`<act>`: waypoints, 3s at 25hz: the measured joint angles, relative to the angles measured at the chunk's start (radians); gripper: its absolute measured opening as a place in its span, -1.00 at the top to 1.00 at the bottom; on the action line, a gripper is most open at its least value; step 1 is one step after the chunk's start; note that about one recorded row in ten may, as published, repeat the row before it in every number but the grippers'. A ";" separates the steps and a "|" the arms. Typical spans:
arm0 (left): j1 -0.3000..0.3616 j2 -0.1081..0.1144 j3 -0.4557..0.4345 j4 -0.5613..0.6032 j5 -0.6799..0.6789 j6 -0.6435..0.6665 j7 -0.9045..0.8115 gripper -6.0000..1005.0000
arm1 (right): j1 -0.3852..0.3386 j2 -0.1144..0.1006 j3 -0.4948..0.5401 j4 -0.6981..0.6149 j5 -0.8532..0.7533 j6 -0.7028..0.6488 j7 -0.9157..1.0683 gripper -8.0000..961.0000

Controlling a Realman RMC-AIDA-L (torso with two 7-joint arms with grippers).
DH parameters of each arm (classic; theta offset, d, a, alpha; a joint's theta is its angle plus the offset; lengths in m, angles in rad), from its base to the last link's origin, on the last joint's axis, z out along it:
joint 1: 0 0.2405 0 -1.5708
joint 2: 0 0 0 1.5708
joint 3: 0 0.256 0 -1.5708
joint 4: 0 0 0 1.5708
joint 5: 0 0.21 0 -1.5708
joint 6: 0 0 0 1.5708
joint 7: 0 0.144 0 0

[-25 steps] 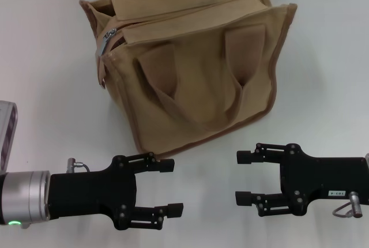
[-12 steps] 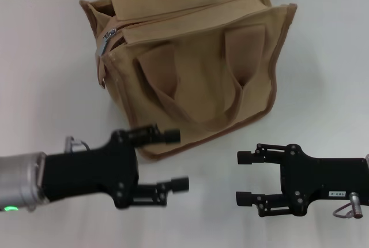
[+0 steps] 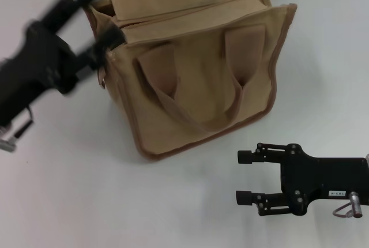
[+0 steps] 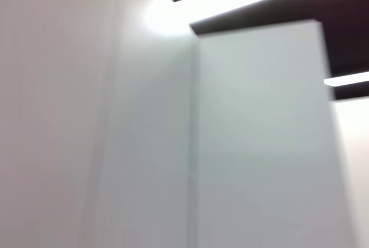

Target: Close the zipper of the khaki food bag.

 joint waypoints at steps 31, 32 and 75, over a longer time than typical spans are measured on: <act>0.034 0.001 -0.108 0.077 0.205 -0.431 0.167 -0.65 | -0.004 0.000 0.004 0.000 -0.002 0.000 0.010 -0.63; 0.035 0.001 -0.123 0.077 0.205 -0.427 0.168 -0.65 | -0.004 0.000 0.005 0.000 -0.003 0.000 0.010 -0.63; 0.065 0.000 -0.179 0.061 0.188 -0.287 0.273 0.96 | 0.144 -0.029 0.052 -0.016 0.404 -0.298 0.313 -0.63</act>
